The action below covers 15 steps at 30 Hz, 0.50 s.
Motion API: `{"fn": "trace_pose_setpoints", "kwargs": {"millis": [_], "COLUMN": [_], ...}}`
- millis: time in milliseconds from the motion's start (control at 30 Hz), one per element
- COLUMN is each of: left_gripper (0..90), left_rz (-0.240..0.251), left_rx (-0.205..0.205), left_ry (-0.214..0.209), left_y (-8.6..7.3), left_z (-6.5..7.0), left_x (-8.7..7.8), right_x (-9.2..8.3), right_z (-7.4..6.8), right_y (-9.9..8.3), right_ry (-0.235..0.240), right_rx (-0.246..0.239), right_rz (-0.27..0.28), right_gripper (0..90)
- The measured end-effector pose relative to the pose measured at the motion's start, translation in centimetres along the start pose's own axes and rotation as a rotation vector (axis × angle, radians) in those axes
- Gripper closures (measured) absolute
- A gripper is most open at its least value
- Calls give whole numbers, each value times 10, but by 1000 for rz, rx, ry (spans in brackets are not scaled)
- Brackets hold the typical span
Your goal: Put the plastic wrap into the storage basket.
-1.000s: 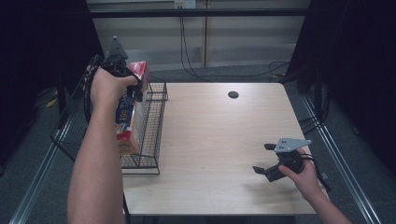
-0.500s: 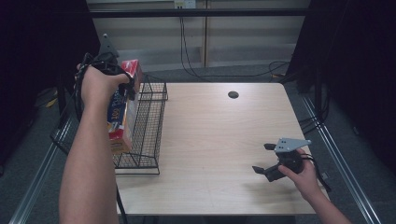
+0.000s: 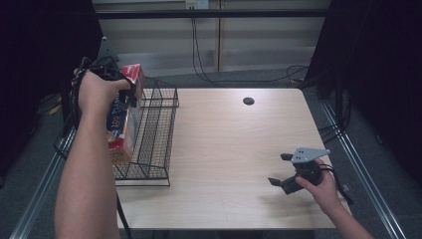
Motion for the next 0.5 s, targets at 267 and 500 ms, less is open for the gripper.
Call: {"fn": "trace_pose_setpoints", "kwargs": {"millis": [267, 500], "left_gripper": [445, 445], "left_rz": [9, 3], "left_rx": [-15, -4], "left_ry": [-4, 5], "left_y": [0, 0], "left_z": [-9, -18], "left_x": [-2, -4], "right_x": [1, 0], "right_z": [0, 1], "right_y": [-1, -1], "right_ry": [-2, -12], "right_rx": [1, 6], "right_rz": [-4, -5], "right_gripper": [16, 16]}}
Point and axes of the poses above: each handheld gripper's, and its own axes: x roughly forward along the jaws, y roughly out of its top, z roughly to its right, the point moved 4 cm from there along x, roughly forward along the jaws, and after that the axes turned 5 degrees about -z, right-handed, at the moved point
